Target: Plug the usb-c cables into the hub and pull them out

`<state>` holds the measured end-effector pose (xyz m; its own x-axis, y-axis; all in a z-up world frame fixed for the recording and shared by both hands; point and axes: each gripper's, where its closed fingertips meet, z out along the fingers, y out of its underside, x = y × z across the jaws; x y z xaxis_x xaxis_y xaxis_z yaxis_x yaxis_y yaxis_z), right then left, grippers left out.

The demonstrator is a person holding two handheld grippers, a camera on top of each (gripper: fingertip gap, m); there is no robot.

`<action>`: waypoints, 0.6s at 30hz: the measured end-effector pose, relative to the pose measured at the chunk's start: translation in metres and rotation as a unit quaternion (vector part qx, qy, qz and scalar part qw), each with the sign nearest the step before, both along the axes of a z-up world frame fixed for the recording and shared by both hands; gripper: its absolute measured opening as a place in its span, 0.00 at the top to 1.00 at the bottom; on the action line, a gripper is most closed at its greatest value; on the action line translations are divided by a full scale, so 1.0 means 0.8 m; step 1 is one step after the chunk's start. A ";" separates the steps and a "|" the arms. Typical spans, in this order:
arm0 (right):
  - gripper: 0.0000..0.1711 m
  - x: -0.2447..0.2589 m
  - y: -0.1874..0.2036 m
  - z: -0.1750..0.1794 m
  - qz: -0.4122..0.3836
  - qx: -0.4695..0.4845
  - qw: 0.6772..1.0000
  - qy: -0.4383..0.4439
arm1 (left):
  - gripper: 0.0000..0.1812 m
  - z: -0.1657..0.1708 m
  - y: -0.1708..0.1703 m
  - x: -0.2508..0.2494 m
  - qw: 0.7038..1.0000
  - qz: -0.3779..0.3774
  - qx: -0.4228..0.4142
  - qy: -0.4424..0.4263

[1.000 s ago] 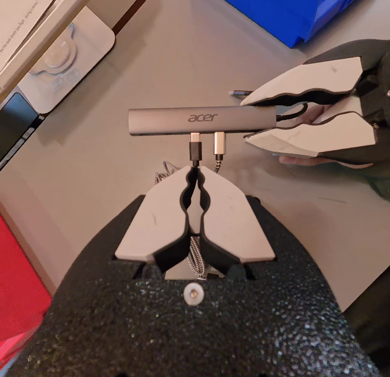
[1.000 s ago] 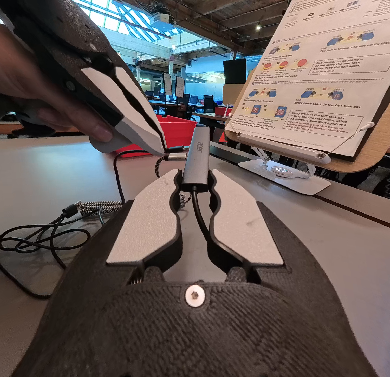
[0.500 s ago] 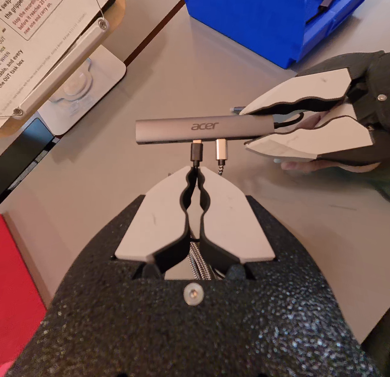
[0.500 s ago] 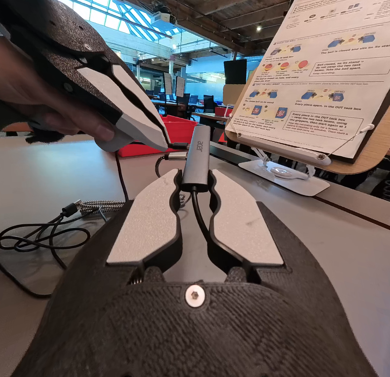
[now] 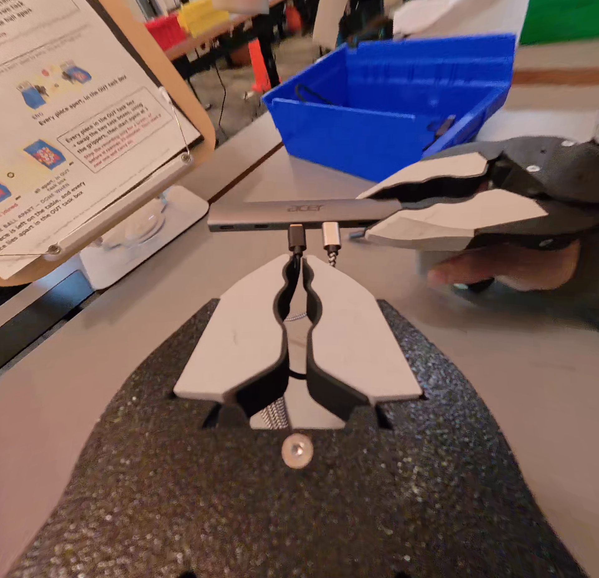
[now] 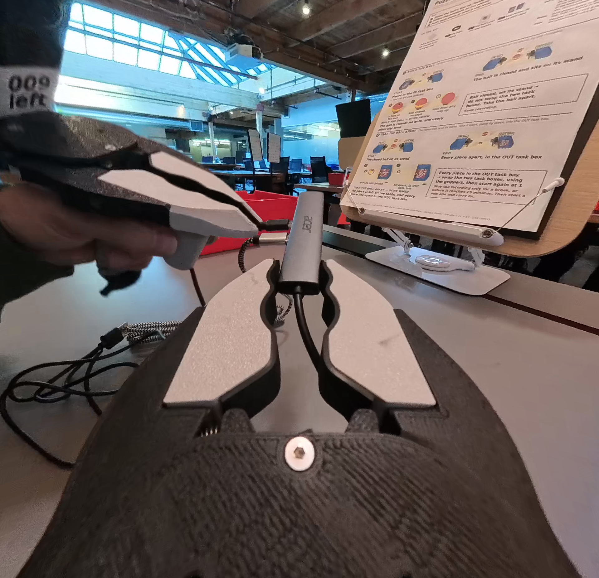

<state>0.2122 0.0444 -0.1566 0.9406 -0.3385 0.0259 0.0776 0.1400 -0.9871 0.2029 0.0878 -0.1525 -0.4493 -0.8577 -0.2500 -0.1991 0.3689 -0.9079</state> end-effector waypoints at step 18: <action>0.86 -0.003 0.003 -0.002 0.016 -0.006 1.000 0.003 | 0.94 -0.002 -0.001 0.008 0.999 0.022 -0.017 -0.044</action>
<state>0.2096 0.0467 -0.1580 0.9508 -0.3088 0.0238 0.0670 0.1300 -0.9893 0.2096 0.0869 -0.1537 -0.3891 -0.8848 -0.2563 -0.1337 0.3296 -0.9346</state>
